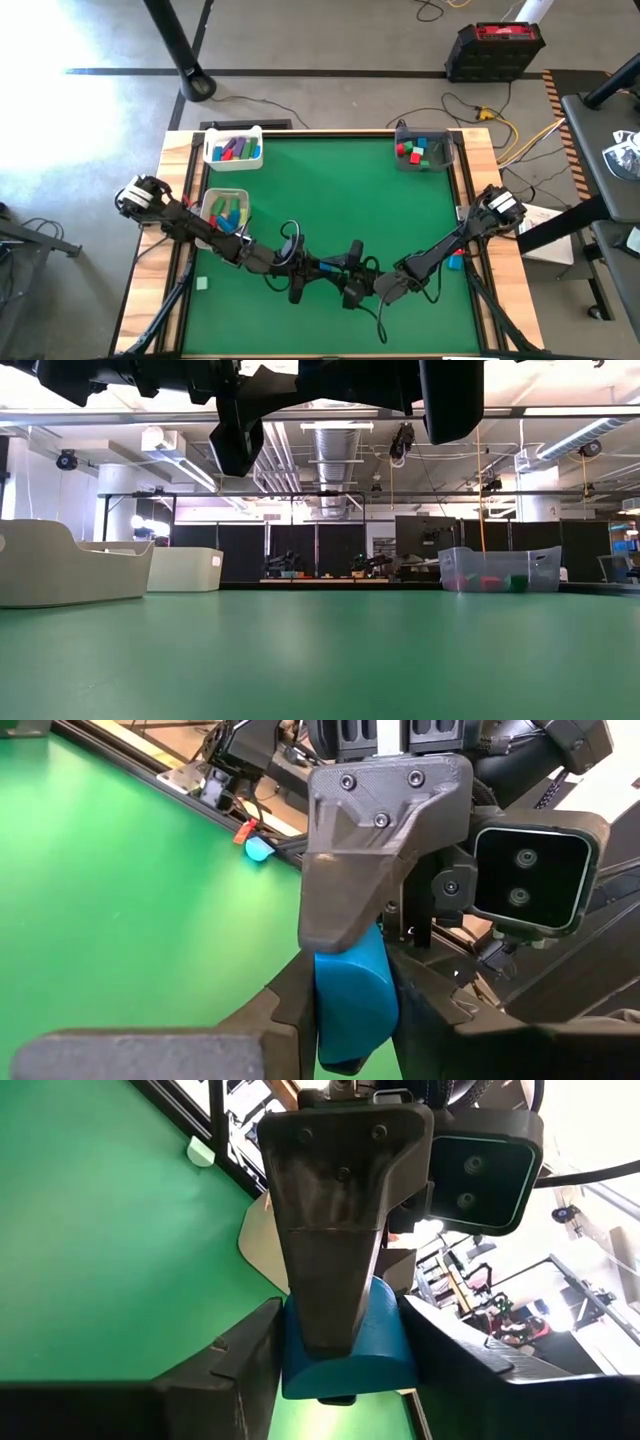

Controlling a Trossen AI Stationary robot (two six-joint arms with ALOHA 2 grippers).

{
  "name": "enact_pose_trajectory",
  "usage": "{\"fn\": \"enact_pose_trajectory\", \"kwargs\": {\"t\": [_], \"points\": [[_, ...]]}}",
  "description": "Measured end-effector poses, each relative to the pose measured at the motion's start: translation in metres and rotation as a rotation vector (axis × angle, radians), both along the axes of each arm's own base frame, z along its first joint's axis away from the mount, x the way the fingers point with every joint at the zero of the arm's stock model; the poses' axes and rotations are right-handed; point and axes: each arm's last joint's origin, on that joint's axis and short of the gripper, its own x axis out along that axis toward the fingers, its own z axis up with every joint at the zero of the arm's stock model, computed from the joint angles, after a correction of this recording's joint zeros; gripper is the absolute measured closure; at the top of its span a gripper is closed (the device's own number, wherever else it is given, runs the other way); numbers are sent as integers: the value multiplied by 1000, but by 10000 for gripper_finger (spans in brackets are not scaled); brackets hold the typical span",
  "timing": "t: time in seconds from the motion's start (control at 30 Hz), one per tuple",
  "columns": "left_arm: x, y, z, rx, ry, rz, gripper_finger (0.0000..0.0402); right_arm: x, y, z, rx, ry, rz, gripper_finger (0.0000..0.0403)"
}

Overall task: Sort blocks by size
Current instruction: Put the blue half circle block into the black bin

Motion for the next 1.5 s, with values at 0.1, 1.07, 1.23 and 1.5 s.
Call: {"fn": "enact_pose_trajectory", "kwargs": {"t": [0.1, 1.07, 1.23, 1.5], "points": [[0, 0, 0, 1, 0, 0, 328, 0, 0, 0, 4, -1, -1, 216], [-3, -1, 3, 145, -1, -47, 262, -3, 7, 8, 66, -29, 11, 230], [-12, 0, 10, 221, 65, -21, 211, -18, 2, 27, 118, 40, -2, 236], [-37, -10, -1, 321, 269, 86, 179, -70, -64, 66, 369, 255, -297, 230]]}}
